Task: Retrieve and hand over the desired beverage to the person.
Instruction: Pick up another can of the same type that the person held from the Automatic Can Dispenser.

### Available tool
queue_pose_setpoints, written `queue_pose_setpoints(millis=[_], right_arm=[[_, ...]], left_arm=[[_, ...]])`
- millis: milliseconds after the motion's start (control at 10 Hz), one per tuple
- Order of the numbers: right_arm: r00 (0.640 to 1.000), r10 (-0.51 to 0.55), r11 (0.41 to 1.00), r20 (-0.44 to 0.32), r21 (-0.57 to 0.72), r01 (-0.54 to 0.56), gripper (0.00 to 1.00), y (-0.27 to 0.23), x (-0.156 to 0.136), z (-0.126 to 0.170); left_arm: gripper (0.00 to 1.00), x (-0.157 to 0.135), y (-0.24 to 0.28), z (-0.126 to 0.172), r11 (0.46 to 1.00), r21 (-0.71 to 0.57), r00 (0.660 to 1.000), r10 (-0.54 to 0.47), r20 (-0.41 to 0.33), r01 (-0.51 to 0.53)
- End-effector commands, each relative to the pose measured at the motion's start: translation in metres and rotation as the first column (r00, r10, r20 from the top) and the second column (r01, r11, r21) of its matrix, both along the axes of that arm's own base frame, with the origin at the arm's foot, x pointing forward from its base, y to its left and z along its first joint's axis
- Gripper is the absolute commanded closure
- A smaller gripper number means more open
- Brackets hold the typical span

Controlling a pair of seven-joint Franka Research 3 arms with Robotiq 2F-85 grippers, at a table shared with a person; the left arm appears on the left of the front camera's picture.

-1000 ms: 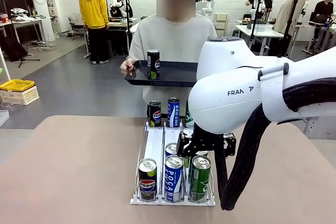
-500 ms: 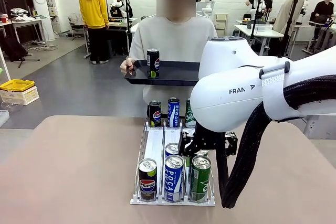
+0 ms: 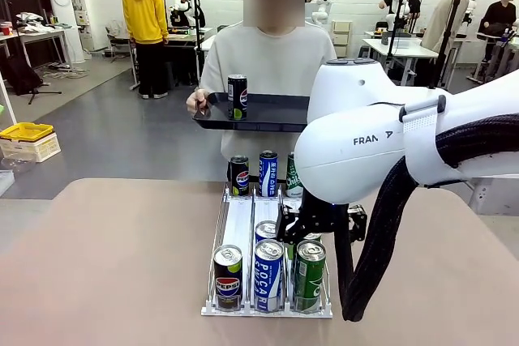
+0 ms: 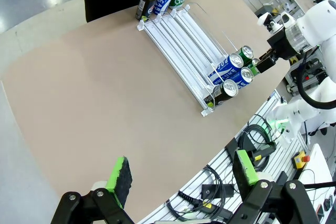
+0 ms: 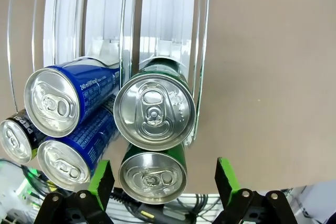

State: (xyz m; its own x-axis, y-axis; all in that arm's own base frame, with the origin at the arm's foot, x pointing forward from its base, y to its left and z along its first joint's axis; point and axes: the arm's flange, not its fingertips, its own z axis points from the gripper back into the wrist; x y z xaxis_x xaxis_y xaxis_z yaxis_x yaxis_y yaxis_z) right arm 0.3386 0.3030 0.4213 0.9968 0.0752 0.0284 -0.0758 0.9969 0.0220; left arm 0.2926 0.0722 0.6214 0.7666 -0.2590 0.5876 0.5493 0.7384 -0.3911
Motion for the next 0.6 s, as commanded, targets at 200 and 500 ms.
queue_pose_setpoints(millis=[200,500], right_arm=[[0.998,0.006,0.999,-0.068,0.033,-0.004,0.0,-0.0021,-0.001,-0.0078],[0.997,0.028,0.999,-0.069,0.032,-0.026,0.6,-0.0021,-0.0008,-0.0098]], left_arm=[[0.0,-0.001,0.0017,-0.0011,1.0,0.005,1.0,-0.004,-0.001,0.004],[0.0,-0.001,0.0017,-0.0011,1.0,0.005,1.0,-0.004,-0.001,0.004]])
